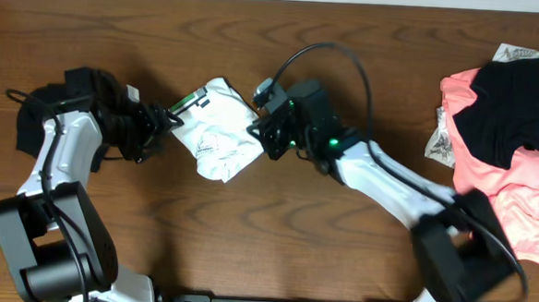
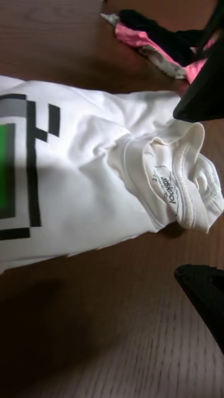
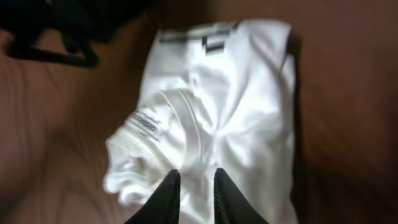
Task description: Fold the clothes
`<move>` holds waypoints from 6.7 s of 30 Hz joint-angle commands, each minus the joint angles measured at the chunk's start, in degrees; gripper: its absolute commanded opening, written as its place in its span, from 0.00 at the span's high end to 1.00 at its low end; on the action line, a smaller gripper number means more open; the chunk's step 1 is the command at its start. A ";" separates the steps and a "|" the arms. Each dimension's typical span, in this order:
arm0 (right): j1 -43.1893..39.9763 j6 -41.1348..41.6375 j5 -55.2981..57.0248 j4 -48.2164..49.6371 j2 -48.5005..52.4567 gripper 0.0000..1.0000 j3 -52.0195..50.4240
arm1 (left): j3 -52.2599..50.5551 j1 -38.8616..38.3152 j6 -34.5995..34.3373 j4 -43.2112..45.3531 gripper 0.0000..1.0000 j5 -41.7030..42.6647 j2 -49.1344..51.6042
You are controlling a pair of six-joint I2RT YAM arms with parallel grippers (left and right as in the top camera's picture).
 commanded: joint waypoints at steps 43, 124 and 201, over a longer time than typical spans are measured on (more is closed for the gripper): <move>0.31 0.15 0.42 0.48 16.72 0.84 0.39 | -0.13 -1.36 1.20 12.31 0.21 0.66 18.91; -3.69 0.74 0.61 -1.16 3.56 0.83 0.46 | -13.03 -8.85 -12.74 16.33 0.94 -17.11 11.10; -5.38 -6.54 16.96 -25.55 -22.88 0.82 0.46 | 14.27 18.34 10.25 13.09 0.94 -35.85 8.04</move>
